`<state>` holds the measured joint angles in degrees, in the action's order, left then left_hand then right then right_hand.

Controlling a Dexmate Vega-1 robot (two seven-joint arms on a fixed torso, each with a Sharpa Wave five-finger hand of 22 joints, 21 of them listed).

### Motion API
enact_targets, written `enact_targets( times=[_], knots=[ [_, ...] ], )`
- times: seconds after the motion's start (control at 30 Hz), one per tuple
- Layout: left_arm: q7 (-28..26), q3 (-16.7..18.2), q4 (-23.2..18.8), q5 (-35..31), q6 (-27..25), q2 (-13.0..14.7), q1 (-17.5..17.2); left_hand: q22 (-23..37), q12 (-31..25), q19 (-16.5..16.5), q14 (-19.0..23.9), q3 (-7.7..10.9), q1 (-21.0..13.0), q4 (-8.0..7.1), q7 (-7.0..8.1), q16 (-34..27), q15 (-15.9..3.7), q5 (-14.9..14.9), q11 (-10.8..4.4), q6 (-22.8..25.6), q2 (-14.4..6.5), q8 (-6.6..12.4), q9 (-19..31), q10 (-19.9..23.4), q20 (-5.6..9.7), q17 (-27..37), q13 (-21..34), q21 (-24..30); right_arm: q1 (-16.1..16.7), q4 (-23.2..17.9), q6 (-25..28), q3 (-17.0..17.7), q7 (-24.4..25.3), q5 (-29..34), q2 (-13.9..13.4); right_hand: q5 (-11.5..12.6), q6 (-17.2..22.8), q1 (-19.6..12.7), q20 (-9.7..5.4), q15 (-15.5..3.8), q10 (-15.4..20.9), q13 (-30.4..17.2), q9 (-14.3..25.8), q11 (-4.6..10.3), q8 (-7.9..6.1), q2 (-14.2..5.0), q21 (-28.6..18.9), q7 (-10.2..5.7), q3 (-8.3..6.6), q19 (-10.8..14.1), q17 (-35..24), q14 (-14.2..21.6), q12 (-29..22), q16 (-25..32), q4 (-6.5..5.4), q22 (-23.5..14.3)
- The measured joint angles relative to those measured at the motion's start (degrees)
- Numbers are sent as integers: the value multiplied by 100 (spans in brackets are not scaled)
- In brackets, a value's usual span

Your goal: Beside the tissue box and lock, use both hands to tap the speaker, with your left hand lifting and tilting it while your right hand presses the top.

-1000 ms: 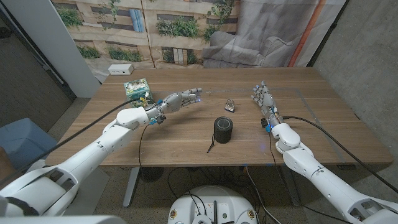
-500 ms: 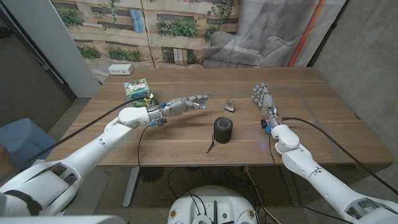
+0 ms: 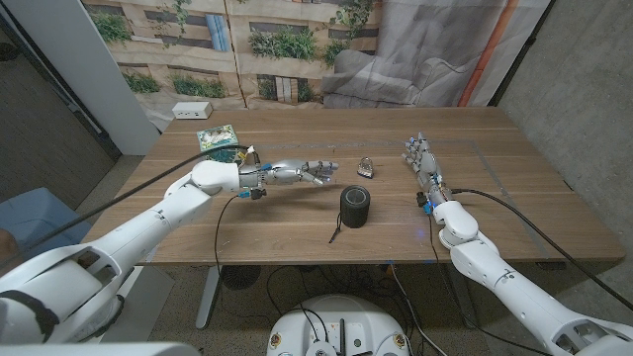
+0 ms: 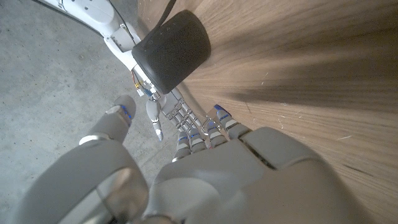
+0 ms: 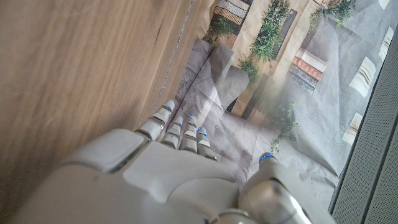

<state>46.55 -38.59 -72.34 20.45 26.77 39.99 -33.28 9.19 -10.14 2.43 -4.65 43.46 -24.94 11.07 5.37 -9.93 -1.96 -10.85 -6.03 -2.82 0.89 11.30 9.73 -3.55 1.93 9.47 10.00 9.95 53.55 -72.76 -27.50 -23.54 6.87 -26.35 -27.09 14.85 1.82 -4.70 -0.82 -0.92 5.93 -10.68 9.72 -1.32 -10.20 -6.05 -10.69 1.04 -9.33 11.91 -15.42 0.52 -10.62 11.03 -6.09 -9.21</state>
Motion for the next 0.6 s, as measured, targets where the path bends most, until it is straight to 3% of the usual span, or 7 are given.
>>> enact_targets(
  times=[0.17,0.6],
  knots=[
    [53,-100,-39,-293,68,25,126,0,0,-68,-77,37,-116,7,27,0,-2,3,10,-141,42,-39,0,-110,-1,0,0,0,20,17,-27,17,21,7,8,0,0,1,0,0,0,0,0,0,0,1,0,0,0,0,0,0,0,0,0,0],
    [114,-385,137,-700,244,-67,511,0,0,-248,-335,77,-459,14,-131,0,-10,27,30,-460,241,-40,29,-396,-17,-1,0,1,23,60,-69,47,83,19,12,0,0,61,0,12,0,0,0,0,0,61,0,0,0,0,27,13,0,-1,0,0]
  ],
)
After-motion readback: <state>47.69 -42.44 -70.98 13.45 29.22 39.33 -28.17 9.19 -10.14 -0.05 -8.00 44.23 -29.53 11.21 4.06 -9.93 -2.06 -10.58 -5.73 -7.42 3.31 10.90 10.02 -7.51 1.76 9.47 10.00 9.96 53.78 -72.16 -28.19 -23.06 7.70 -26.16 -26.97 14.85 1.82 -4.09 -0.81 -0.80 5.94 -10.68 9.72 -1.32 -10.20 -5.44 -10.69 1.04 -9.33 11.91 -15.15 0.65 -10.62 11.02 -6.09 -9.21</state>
